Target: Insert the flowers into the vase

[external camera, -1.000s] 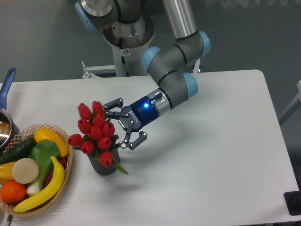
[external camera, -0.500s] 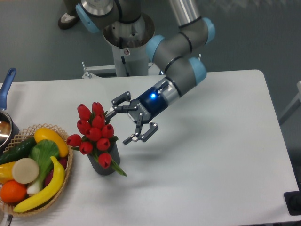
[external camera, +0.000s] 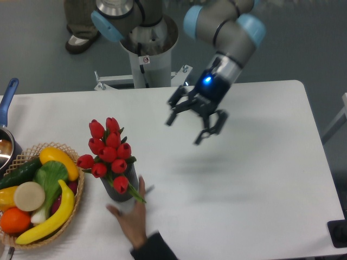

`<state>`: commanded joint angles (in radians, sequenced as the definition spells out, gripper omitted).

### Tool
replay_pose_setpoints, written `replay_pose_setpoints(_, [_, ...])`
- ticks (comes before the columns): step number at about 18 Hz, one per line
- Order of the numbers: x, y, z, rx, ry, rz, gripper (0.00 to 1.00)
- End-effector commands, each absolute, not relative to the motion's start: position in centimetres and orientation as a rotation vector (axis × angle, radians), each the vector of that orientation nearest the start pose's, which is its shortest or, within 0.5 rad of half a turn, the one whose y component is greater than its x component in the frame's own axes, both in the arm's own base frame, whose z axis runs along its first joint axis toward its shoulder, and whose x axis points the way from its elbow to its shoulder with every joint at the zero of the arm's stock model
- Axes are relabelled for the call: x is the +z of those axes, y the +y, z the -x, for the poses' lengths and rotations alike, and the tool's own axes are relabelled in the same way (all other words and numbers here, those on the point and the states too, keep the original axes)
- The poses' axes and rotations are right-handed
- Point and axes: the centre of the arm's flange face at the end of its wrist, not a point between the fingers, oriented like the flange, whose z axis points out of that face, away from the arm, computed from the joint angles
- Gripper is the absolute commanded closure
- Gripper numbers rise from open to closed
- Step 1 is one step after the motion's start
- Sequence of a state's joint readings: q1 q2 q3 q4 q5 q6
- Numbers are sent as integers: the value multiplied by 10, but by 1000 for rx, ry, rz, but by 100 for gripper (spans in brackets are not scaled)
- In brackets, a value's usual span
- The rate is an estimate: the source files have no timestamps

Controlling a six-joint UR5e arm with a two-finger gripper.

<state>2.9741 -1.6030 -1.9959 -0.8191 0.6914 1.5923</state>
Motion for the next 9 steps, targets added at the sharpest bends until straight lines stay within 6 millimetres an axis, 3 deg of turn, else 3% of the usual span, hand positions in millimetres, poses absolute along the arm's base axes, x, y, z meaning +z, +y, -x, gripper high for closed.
replay_pose_setpoints(3, [398,250,462,374,313,2340,0])
replay_pose_setpoints(5, [427,231,457,485,304,2420,0])
replay_pose_setpoints(9, [442,201,453,635,376,2626,0])
